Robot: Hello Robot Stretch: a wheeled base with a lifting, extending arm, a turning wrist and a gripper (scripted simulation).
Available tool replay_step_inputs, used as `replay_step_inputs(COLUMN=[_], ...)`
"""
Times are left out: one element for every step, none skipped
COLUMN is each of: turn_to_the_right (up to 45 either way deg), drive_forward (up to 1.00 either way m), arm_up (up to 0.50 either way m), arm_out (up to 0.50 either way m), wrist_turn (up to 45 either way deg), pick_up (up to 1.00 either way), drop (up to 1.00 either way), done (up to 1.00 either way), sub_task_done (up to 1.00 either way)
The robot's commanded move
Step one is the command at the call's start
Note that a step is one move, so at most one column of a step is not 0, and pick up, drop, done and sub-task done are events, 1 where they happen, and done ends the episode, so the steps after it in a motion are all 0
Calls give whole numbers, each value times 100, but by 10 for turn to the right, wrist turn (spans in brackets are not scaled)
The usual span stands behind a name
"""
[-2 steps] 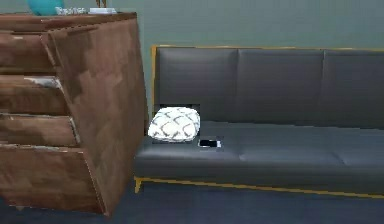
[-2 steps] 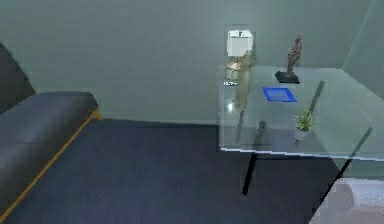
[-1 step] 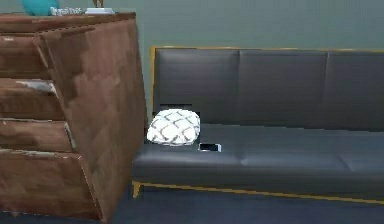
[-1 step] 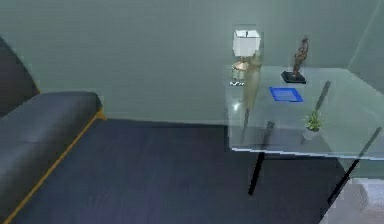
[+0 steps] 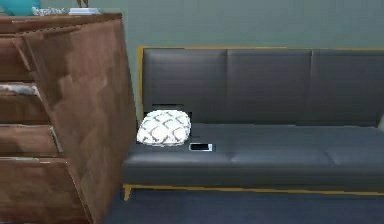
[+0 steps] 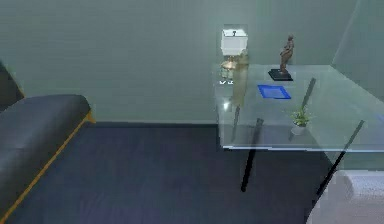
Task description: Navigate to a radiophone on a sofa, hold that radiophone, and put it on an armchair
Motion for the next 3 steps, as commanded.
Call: replay_step_inputs(turn_to_the_right=[0, -450, -420], drive_forward=[55, 0, 0], arm_up=[0, 0, 0], arm_out=[0, 0, 0], wrist_turn=[0, 0, 0], pick_up=[0, 0, 0], drop=[0, 0, 0], done=[0, 0, 0], sub_task_done=[0, 0, 0])
